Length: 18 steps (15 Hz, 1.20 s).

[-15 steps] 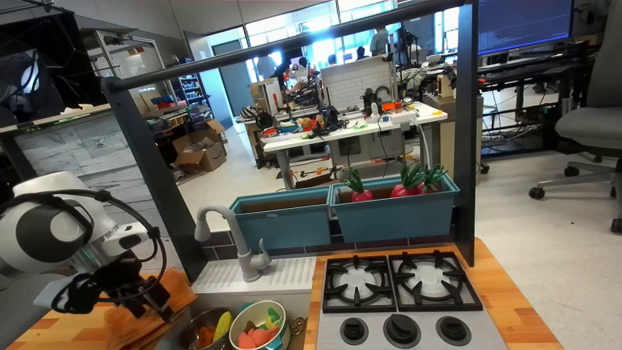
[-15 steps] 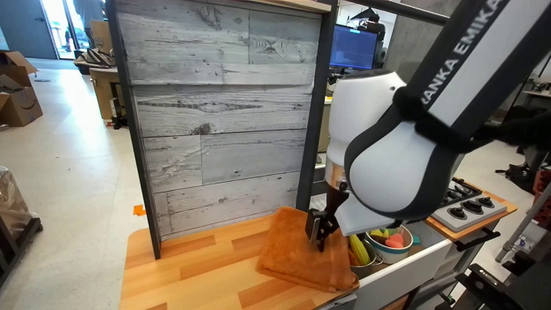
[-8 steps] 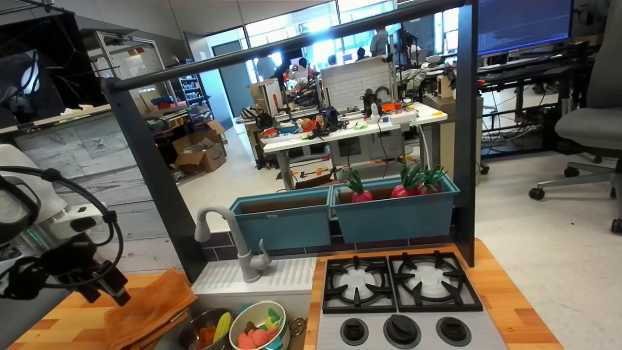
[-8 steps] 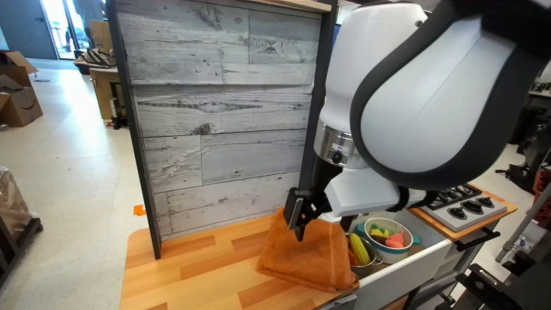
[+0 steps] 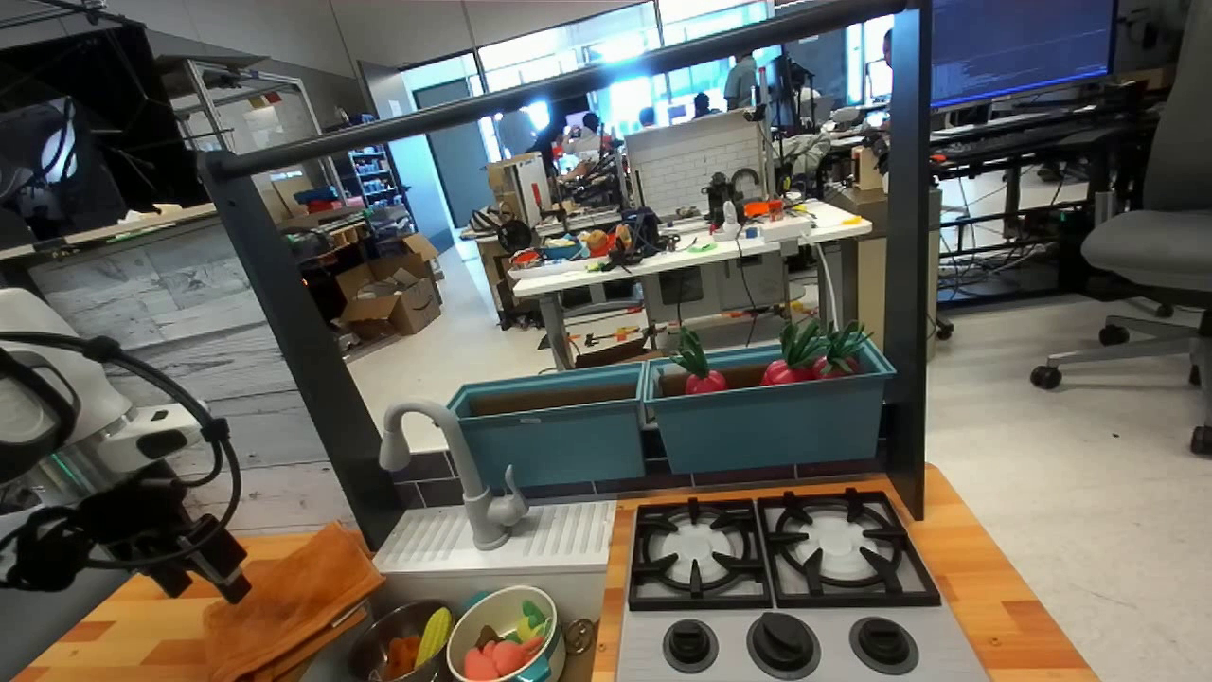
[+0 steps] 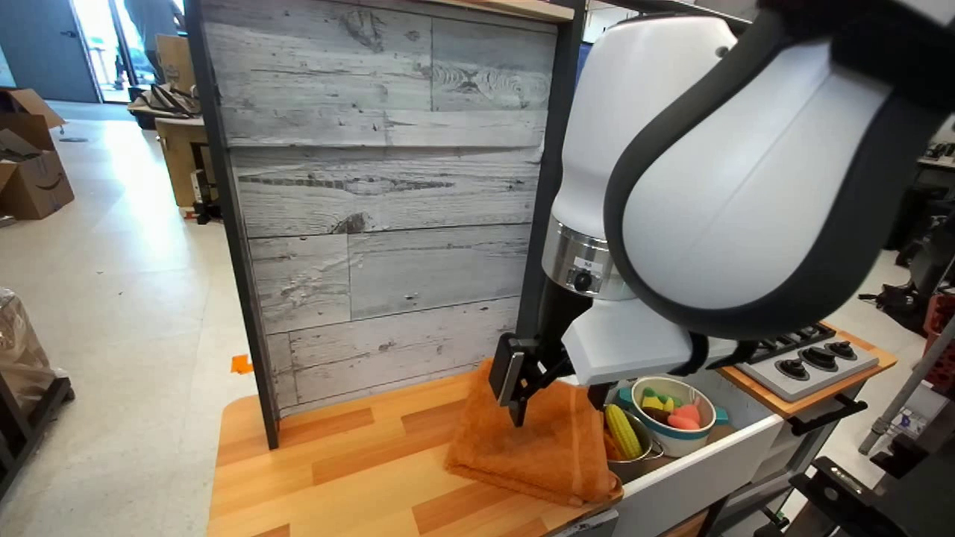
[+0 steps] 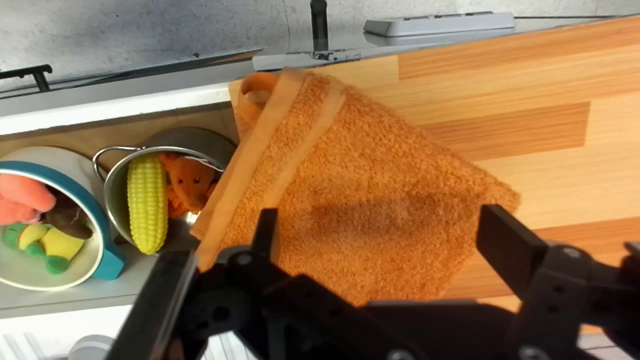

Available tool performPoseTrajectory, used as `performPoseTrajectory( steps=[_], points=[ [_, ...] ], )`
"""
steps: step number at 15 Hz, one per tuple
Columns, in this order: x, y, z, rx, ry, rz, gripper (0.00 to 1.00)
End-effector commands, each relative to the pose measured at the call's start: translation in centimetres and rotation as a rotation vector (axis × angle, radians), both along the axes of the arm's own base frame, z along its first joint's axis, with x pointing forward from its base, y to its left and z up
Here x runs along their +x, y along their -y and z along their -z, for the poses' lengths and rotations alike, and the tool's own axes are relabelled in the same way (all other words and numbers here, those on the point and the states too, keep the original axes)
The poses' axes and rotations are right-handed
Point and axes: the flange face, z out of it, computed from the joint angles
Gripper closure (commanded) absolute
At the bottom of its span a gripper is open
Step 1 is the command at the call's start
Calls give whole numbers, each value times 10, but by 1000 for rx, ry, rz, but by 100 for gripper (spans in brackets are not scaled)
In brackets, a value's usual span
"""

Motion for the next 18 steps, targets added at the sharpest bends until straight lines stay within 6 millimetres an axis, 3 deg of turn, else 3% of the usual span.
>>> performPoseTrajectory(
  steps=[1,6,7,8,12,15,18],
  points=[
    [27,-10,31,-56,-13,31,0],
    [55,-8,107,-61,-136,40,0],
    [38,-5,81,-80,-107,34,0],
    [41,-4,92,-80,-109,35,0],
    [35,-8,94,-64,-139,23,0],
    [30,-39,107,-33,-148,-8,0],
    [16,-90,124,30,-165,-85,0]
  ],
)
